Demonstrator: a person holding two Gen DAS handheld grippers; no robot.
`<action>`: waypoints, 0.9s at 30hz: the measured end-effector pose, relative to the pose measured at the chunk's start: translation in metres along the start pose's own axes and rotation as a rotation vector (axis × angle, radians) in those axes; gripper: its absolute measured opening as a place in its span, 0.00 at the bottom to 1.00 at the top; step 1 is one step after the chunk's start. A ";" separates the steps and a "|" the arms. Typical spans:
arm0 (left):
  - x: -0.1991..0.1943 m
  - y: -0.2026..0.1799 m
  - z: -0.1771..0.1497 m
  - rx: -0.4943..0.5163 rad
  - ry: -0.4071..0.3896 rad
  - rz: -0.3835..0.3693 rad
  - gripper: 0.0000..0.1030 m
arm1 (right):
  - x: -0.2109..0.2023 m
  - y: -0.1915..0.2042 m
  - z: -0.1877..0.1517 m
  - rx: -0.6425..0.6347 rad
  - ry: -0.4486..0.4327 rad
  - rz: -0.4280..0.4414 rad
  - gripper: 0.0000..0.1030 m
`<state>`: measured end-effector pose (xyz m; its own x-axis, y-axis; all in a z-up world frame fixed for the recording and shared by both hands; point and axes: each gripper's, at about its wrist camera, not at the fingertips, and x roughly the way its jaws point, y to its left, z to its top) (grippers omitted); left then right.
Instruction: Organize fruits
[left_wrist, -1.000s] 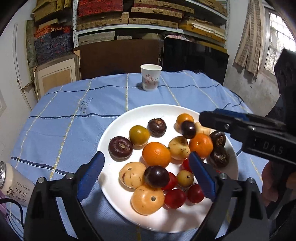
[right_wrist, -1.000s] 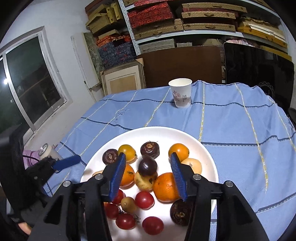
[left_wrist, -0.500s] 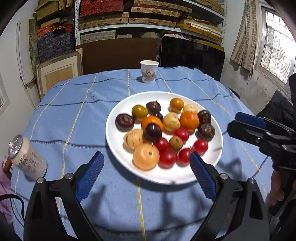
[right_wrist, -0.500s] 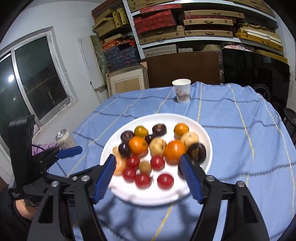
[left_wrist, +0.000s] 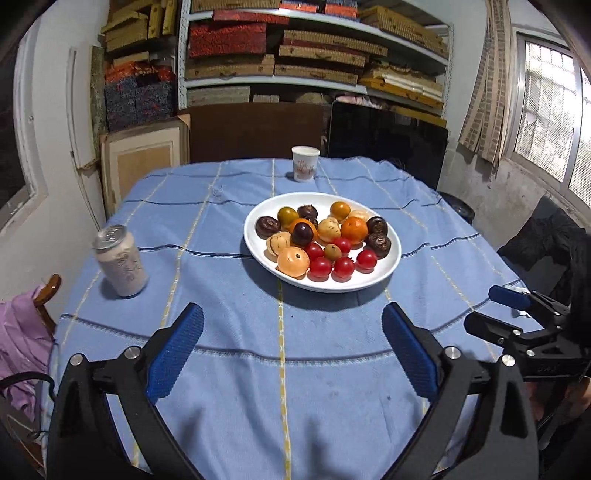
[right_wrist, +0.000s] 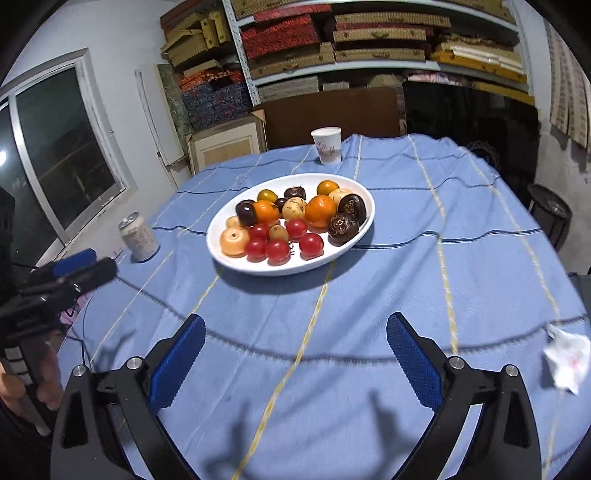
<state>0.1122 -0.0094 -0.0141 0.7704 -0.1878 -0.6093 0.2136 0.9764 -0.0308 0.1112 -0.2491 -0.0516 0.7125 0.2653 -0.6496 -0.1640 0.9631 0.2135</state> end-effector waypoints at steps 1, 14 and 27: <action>-0.013 -0.001 -0.004 0.005 -0.011 0.007 0.93 | -0.010 0.004 -0.003 -0.006 -0.007 0.001 0.96; -0.146 -0.021 -0.079 -0.046 -0.076 0.089 0.95 | -0.134 0.049 -0.065 -0.036 -0.108 -0.020 0.96; -0.156 -0.039 -0.089 -0.017 -0.081 0.097 0.95 | -0.152 0.058 -0.084 -0.059 -0.125 -0.061 0.96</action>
<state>-0.0697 -0.0086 0.0115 0.8332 -0.0993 -0.5440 0.1257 0.9920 0.0115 -0.0637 -0.2298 -0.0015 0.8008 0.2024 -0.5637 -0.1551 0.9791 0.1313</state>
